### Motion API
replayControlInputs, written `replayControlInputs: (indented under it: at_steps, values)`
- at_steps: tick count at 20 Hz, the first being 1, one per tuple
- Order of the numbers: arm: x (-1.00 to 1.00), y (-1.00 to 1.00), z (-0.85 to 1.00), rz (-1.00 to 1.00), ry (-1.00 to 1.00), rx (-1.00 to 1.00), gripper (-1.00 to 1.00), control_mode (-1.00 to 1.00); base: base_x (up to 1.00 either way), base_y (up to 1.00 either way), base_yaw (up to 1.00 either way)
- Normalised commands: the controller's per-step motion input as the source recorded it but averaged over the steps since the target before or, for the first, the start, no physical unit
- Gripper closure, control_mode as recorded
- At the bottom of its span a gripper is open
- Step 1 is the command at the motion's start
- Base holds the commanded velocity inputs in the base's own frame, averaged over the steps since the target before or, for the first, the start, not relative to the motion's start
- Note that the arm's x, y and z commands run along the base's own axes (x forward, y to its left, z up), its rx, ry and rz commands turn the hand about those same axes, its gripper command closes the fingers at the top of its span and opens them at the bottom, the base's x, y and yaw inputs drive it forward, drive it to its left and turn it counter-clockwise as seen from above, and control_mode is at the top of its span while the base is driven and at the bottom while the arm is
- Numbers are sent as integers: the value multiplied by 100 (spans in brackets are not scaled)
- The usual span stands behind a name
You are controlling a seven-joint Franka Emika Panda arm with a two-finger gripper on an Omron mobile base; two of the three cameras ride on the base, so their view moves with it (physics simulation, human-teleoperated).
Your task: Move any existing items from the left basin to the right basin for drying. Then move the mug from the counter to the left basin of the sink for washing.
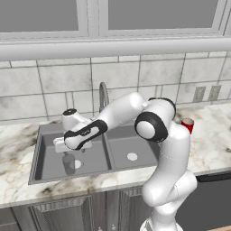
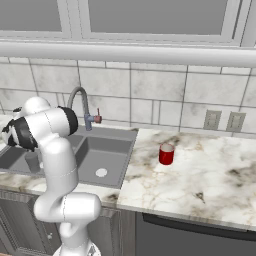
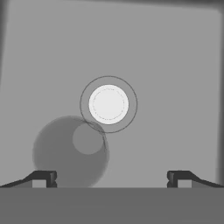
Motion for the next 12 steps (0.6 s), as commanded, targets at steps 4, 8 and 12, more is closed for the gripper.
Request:
replayControlInputs:
  at_steps: [4, 8, 12]
  values:
    - [0, 0, -23, 0, 0, 0, -100, -100, 0, 0, 0]
    - [0, 0, -22, 0, 0, 0, -100, -100, 0, 0, 0]
    - [0, 0, -22, 0, 0, 0, -100, -100, 0, 0, 0]
